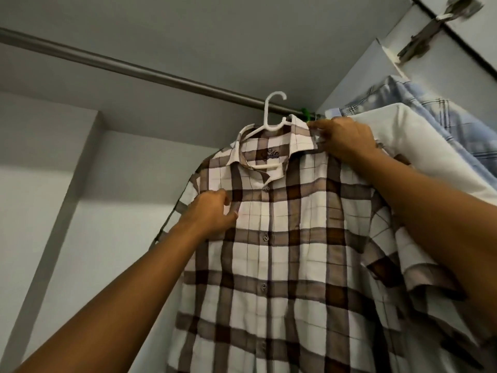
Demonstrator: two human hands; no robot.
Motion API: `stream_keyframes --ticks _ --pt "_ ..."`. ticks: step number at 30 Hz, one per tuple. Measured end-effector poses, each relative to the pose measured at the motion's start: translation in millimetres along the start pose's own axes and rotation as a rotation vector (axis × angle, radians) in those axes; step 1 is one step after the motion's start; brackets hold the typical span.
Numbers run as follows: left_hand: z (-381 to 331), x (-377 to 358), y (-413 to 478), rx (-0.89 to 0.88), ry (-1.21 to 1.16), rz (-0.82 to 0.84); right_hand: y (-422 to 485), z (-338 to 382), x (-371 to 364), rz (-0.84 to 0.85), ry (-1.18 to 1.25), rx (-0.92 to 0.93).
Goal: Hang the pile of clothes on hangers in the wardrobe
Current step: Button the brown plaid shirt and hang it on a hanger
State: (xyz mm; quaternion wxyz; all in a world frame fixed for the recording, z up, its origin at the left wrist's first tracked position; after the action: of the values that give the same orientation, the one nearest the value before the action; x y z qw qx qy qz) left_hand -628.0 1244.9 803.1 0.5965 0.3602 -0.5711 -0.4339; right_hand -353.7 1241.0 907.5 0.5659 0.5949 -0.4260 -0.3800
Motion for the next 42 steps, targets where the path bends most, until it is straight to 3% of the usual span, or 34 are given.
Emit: stream_keyframes --ticks 6,20,28,31,37,42 --pt "-0.2 -22.2 2.0 0.004 -0.028 0.037 1.5 11.3 -22.3 0.149 -0.172 0.134" --pt "29.6 -16.7 -24.9 -0.006 0.029 0.003 44.5 2.3 -2.1 0.0 -0.227 -0.153" --pt "37.5 -10.7 -106.2 -0.003 0.098 0.046 -28.7 44.7 18.5 0.019 -0.419 -0.077" --pt "41.9 12.4 -123.0 0.02 0.131 0.057 -60.0 75.4 10.2 0.026 -0.174 -0.019" --pt "54.6 94.2 -236.5 0.183 0.252 0.094 -177.7 179.6 14.0 0.101 0.762 0.143" --pt "60.0 179.6 -439.5 0.488 0.597 0.414 -313.3 291.1 73.8 0.319 1.401 0.133"
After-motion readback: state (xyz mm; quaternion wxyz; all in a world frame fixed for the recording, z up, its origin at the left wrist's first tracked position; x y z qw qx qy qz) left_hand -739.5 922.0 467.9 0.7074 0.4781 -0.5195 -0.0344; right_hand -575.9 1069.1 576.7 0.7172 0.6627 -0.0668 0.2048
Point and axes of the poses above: each hand's wrist, its own y-axis towards the middle knuckle, its own x-axis out of the back of the hand, z = x × y, the point moved 6 cm from there along y, towards the middle knuckle, and after that the axes turned 8 degrees about y, right-handed, at the moved point
